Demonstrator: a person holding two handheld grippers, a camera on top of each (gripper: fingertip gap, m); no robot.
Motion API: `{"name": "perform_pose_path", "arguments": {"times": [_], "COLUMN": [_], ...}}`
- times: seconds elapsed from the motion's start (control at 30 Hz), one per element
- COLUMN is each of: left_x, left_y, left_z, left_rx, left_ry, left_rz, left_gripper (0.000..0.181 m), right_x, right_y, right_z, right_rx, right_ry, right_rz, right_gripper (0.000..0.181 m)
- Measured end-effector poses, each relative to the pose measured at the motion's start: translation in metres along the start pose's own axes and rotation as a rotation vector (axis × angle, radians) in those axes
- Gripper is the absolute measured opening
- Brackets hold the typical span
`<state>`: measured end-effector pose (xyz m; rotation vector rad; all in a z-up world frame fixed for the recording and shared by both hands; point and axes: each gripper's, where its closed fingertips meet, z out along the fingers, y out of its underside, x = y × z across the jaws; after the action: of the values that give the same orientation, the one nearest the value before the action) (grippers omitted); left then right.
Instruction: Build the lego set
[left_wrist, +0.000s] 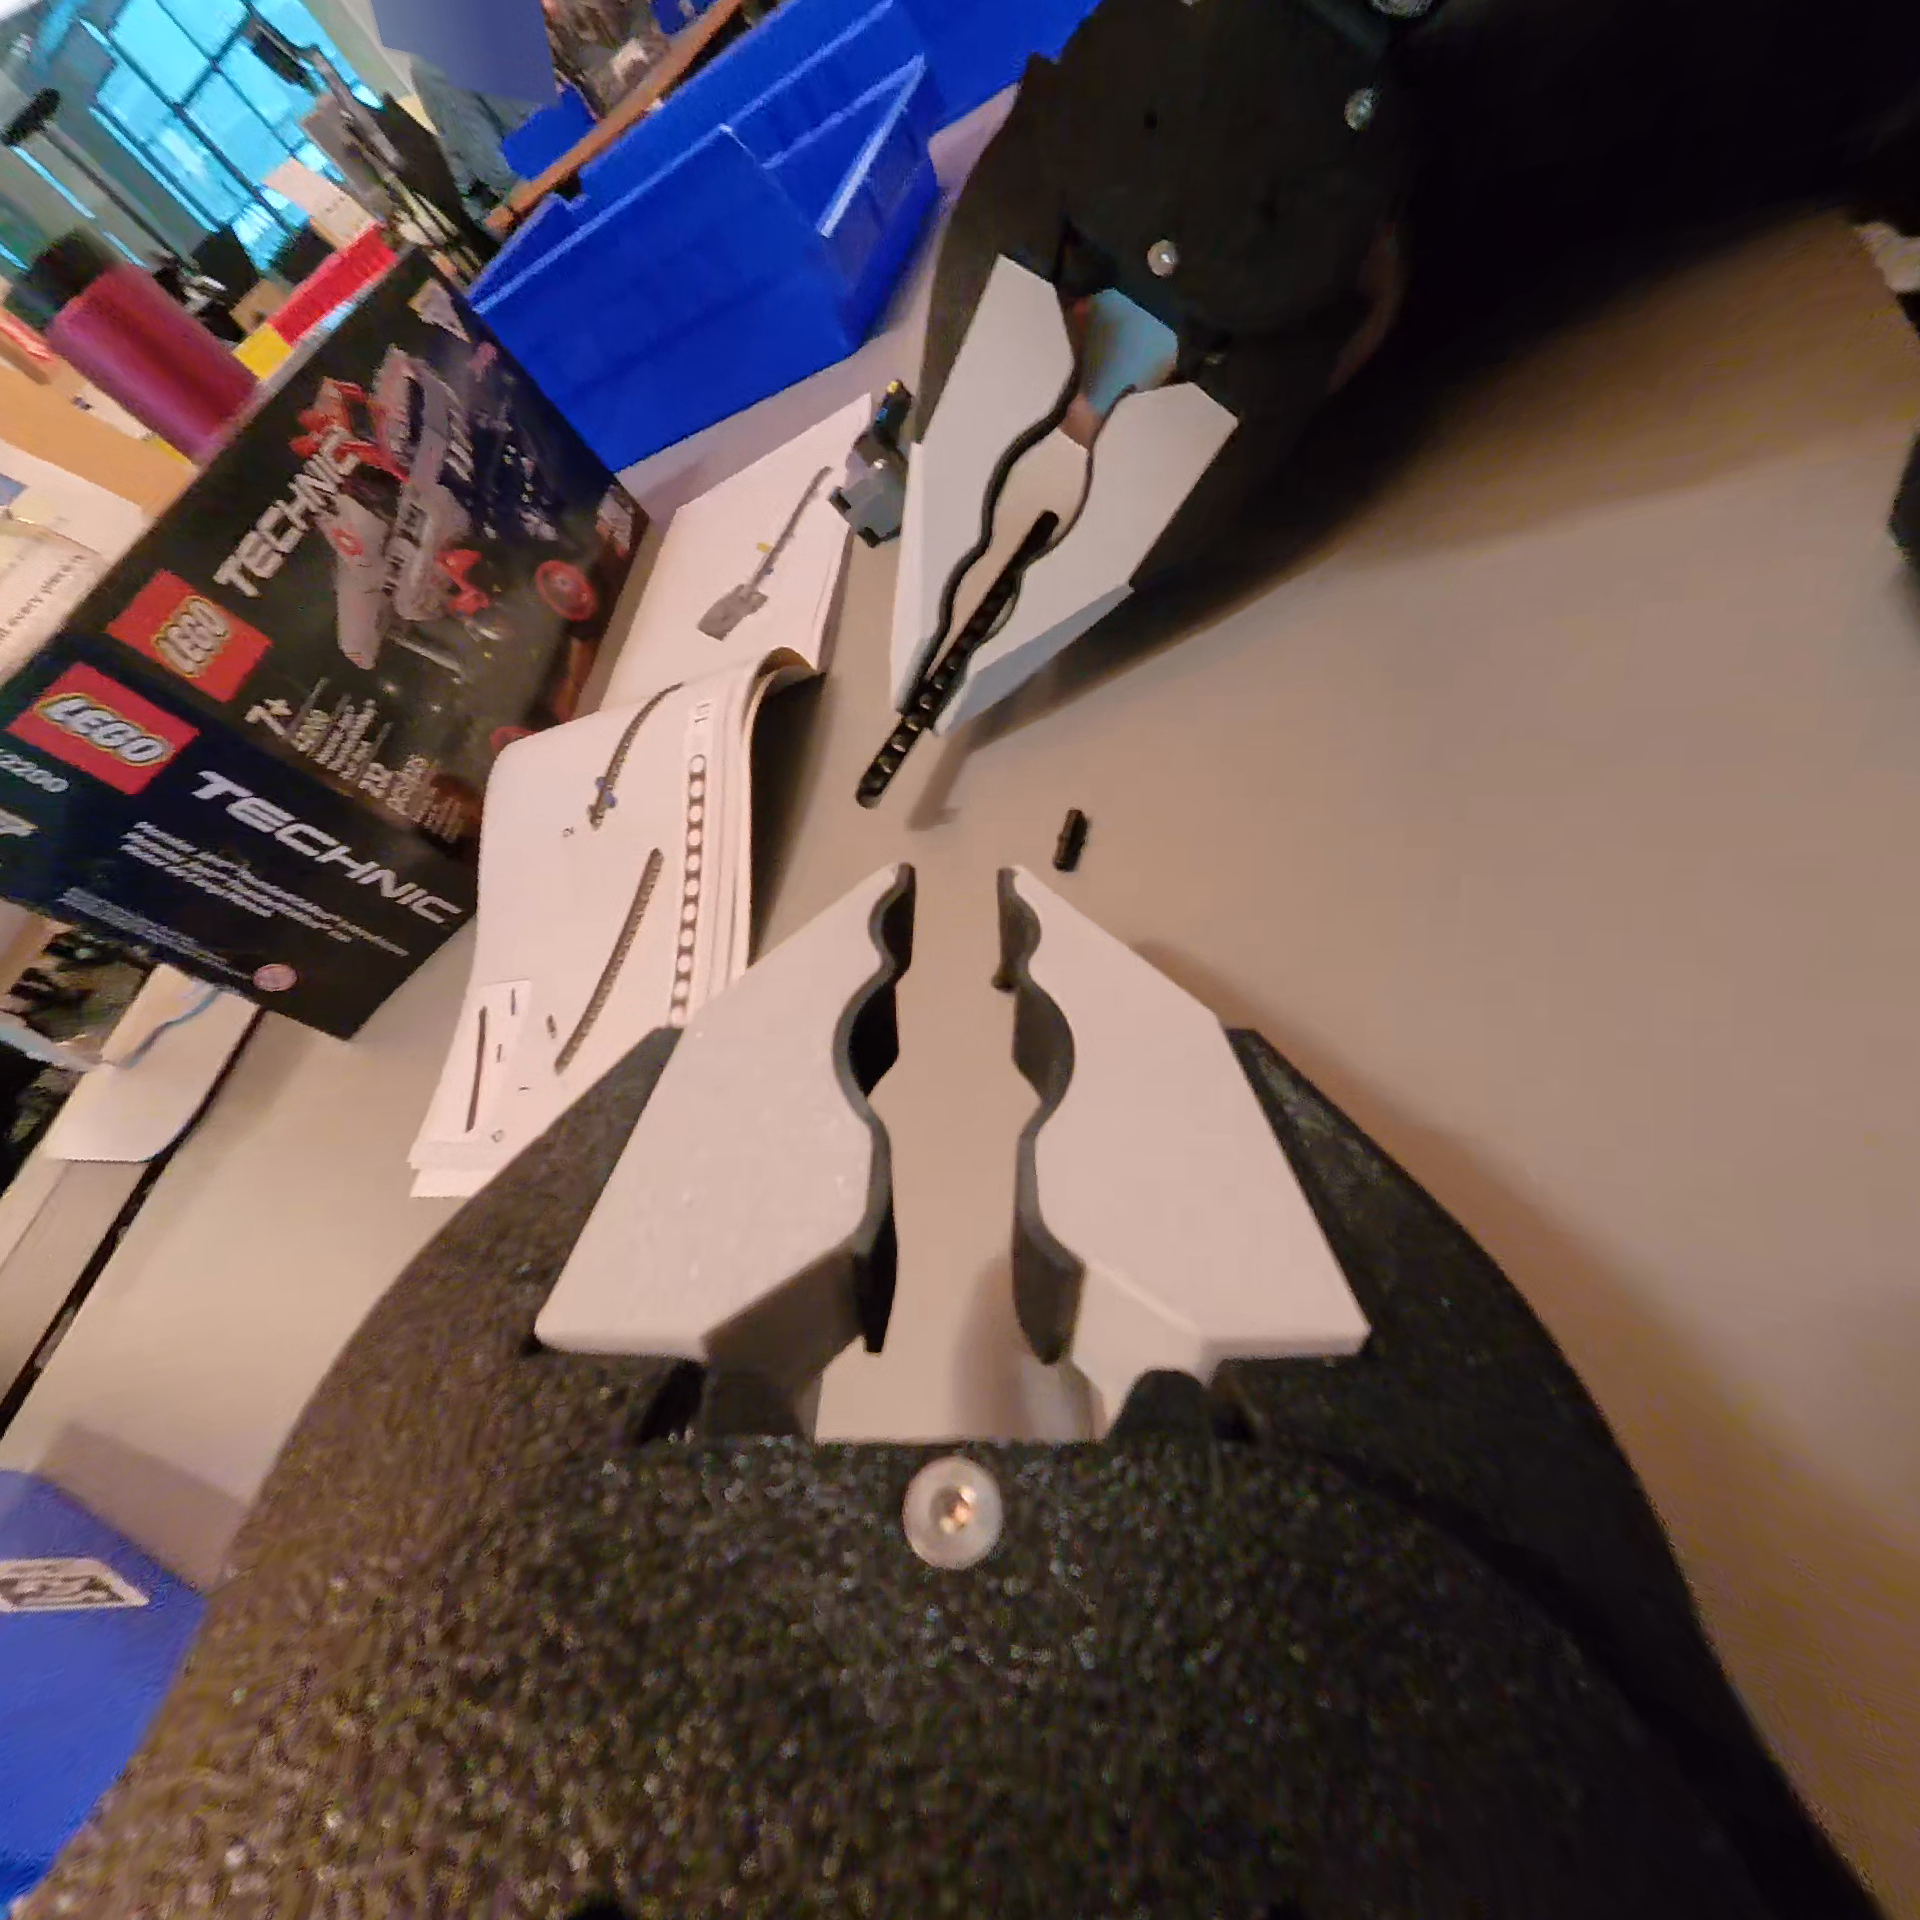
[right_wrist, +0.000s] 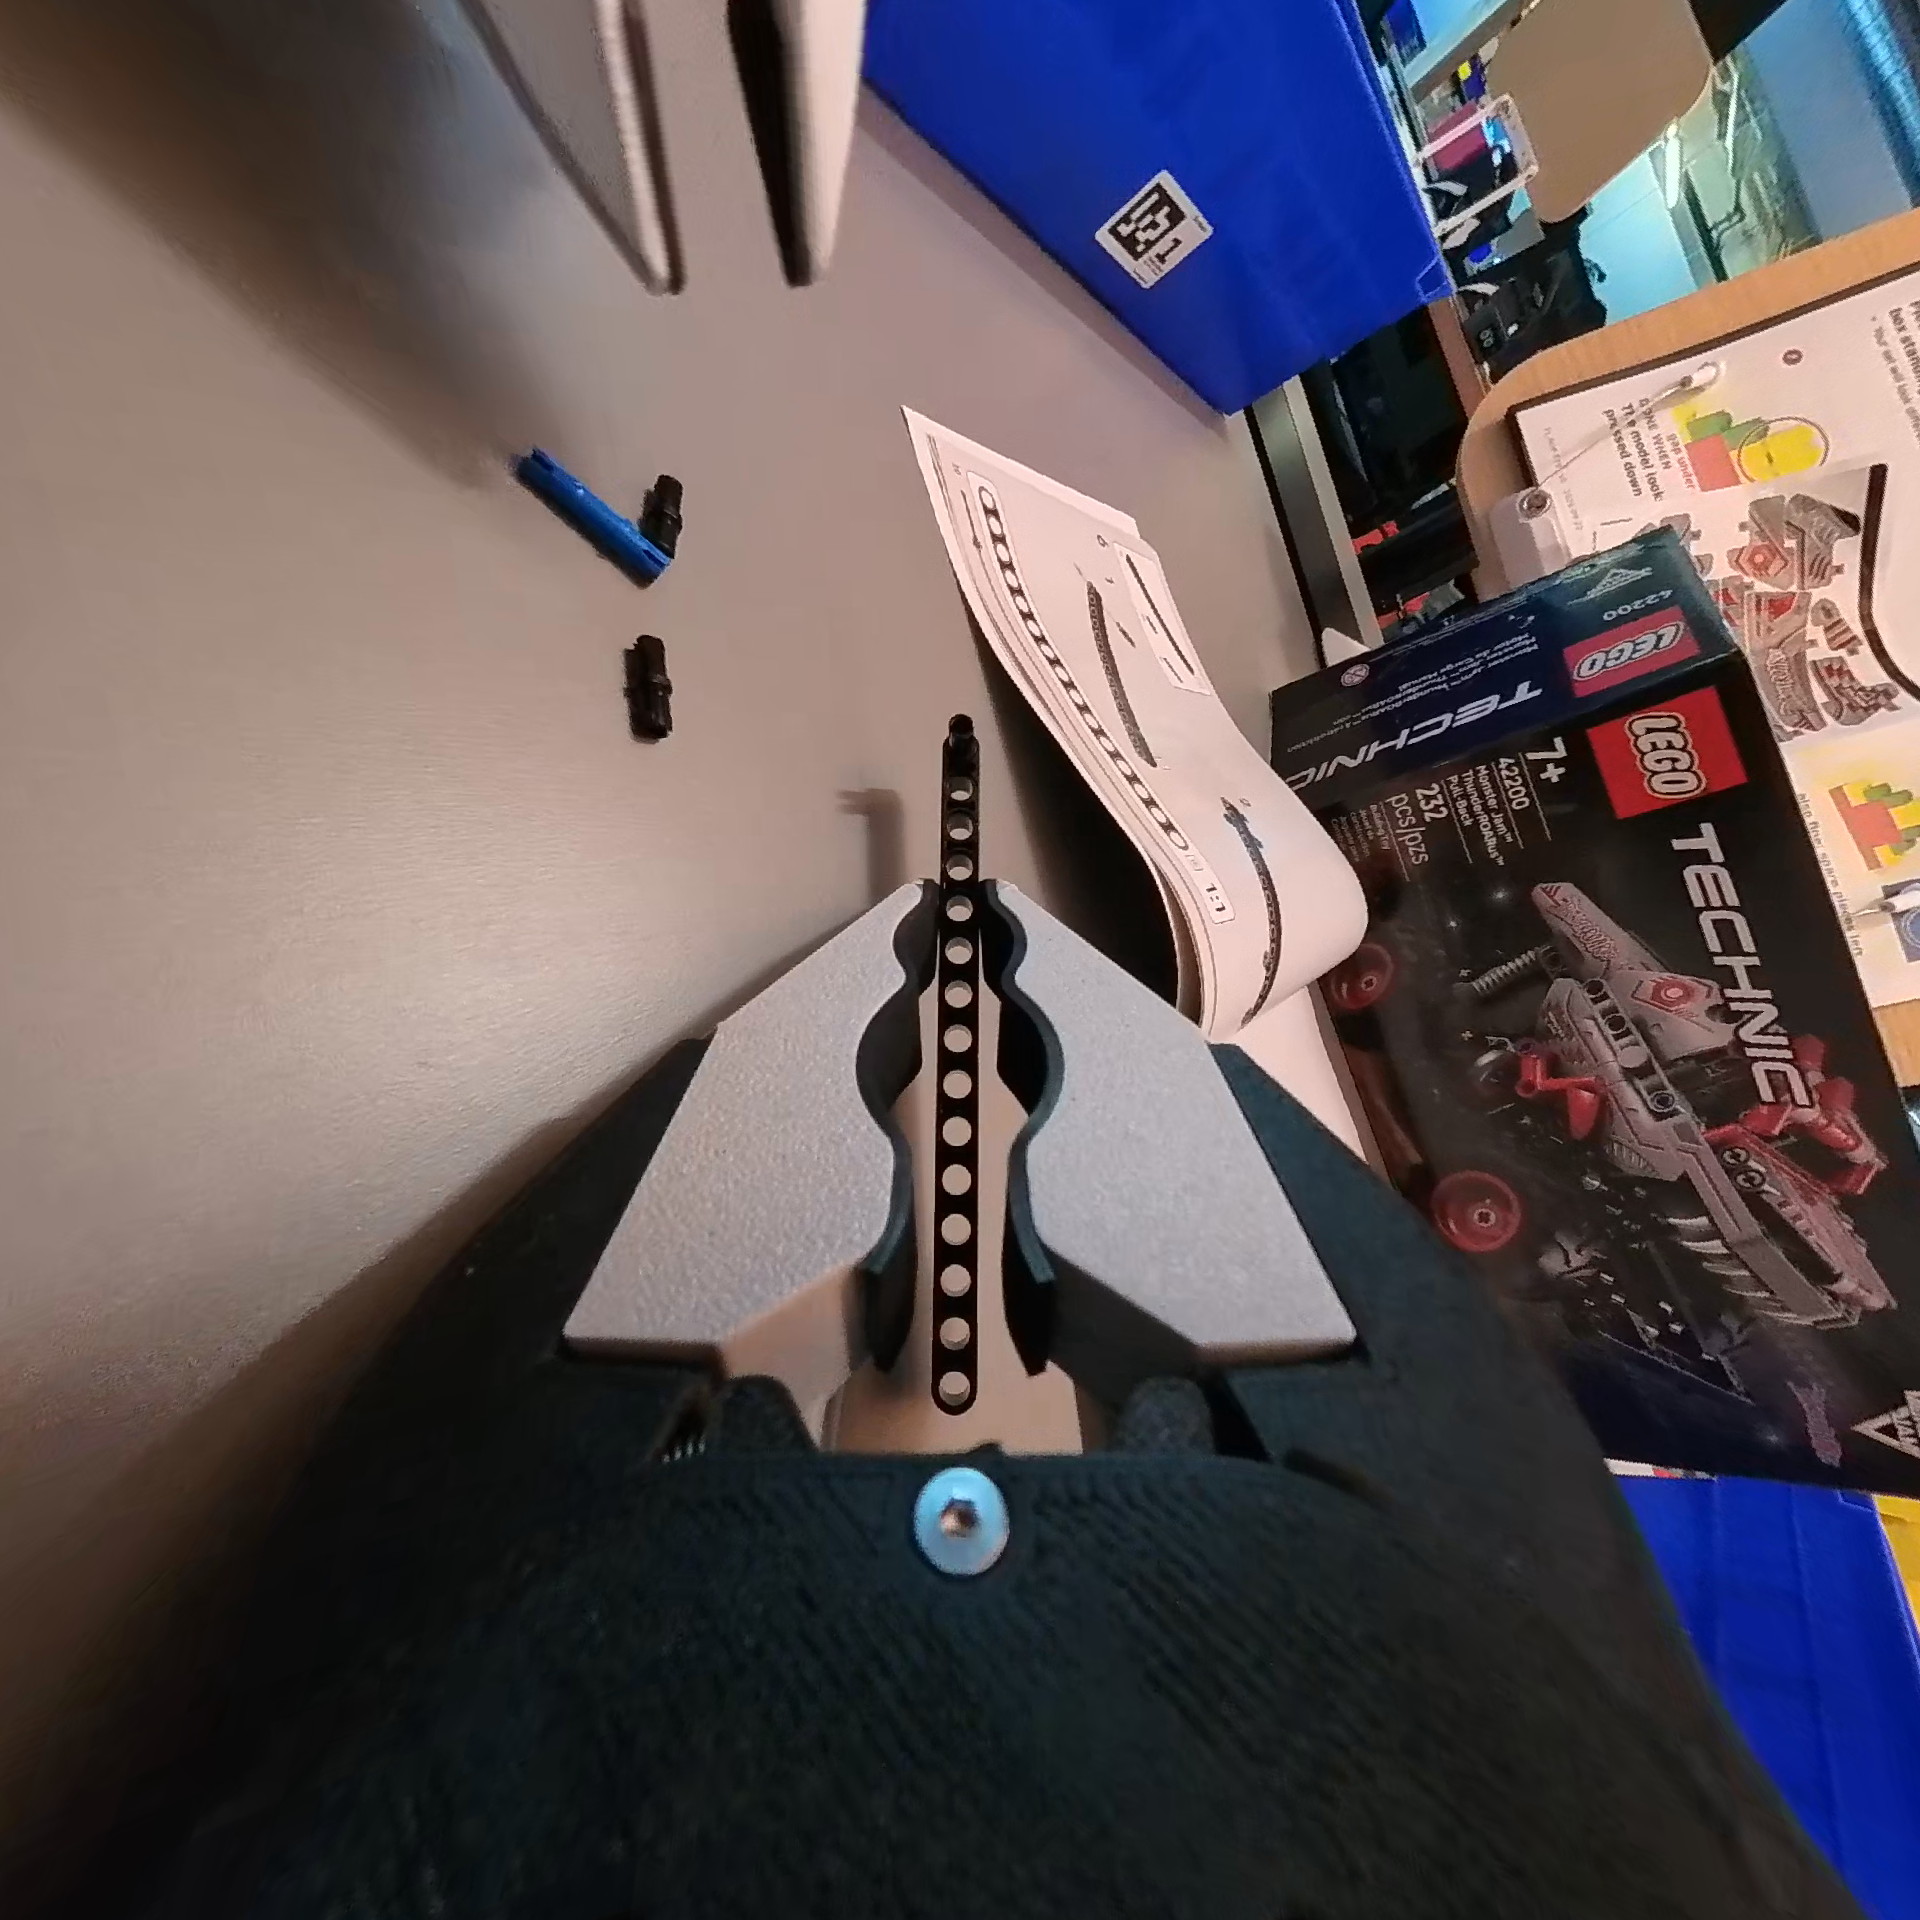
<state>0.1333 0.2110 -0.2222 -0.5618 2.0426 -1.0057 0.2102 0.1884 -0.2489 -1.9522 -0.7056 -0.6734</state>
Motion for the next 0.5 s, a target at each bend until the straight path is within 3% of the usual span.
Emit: {"name": "perform_pose_path", "arguments": {"times": [0.3,0.5], "left_x": [0.023,0.026], "left_y": [0.023,0.027], "left_z": [0.005,0.008], "left_rx": [-0.163,-0.217], "left_ry": [0.105,0.129], "left_rz": [0.072,0.008], "left_gripper": [0.014,0.008], "right_x": [0.0,0.001], "right_y": [0.0,0.0], "right_z": [-0.001,-0.001], "right_rx": [0.001,0.0], "right_ry": [0.004,0.006], "right_rz": [-0.007,-0.01], "right_gripper": [0.005,0.005]}}
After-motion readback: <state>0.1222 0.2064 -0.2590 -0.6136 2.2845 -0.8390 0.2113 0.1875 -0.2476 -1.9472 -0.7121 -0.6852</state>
